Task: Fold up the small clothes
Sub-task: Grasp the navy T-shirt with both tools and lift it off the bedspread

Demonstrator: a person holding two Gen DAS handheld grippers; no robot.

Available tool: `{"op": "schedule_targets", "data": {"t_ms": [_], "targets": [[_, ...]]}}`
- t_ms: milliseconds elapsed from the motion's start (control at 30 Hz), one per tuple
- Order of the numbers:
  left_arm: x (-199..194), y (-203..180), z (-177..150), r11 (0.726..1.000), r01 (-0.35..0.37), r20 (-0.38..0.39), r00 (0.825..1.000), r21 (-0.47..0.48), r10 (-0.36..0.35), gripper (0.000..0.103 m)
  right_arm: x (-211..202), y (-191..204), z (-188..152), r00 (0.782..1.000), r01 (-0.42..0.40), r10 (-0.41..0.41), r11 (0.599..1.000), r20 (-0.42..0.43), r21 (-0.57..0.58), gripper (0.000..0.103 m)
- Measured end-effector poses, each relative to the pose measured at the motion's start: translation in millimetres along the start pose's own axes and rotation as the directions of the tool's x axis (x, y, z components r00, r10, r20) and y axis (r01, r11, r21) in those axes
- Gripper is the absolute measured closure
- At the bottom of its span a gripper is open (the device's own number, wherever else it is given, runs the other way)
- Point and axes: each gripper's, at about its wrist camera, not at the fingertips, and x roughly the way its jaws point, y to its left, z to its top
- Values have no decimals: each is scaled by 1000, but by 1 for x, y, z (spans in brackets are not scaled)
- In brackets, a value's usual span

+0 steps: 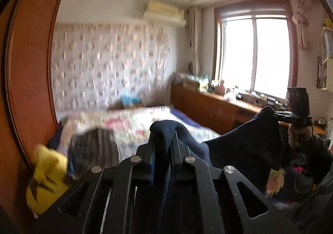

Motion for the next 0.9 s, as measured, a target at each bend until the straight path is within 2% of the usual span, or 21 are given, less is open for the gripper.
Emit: {"op": "schedule_targets", "data": {"t_ms": [167,267,467,667,800,900], "targets": [[-27,8,48,1000,-15,117,993,5,14,91,-63,14,49,990,23,-17,999,141,-44,91],[-51,4,76,999,-31,190,982,38,23,91,-99,19,74,978,45,-31,997,208,-59,91],[-69,4,106,995,-70,262,964,70,49,91,-164,43,111,948,117,-73,985,309,-126,91],[-56,11,109,995,-59,262,964,75,38,91,-192,59,116,931,201,-141,968,336,-150,91],[-32,11,105,995,-75,228,972,67,58,91,-178,75,104,930,238,-182,960,318,-146,91],[15,21,95,992,-112,155,983,62,101,91,-154,81,106,930,284,-236,948,282,-142,91]]}}
